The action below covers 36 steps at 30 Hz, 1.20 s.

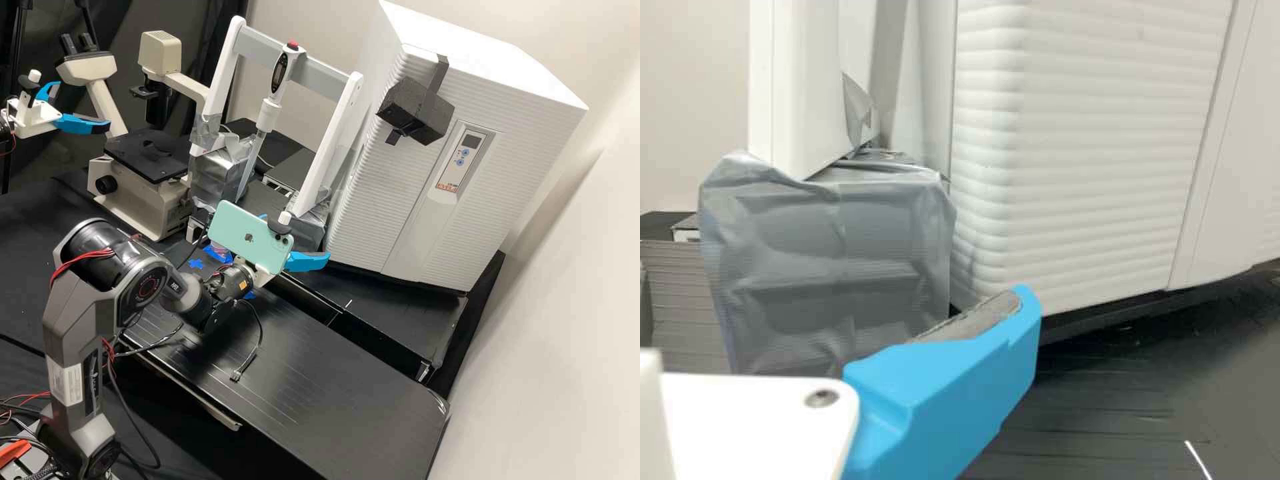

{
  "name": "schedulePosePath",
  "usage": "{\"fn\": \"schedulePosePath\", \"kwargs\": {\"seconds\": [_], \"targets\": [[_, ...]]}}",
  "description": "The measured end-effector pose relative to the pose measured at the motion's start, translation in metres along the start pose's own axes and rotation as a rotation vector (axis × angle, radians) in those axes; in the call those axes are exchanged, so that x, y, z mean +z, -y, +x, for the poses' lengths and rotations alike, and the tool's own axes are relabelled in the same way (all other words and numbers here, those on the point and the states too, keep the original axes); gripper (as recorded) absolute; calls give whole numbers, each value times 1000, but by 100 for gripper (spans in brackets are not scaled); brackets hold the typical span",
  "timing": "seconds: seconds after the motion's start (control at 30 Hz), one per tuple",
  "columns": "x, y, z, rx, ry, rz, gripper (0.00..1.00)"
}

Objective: Open the door

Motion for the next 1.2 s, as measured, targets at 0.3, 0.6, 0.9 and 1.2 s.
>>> {"fn": "schedulePosePath", "kwargs": {"seconds": [0.3,0.6,0.9,1.2], "targets": [[1,-2,-1,4,1,-2,100],[2,-54,-23,127,-43,48,100],[-14,-109,-17,295,-108,101,100],[-26,-129,-3,316,-73,123,100]]}}
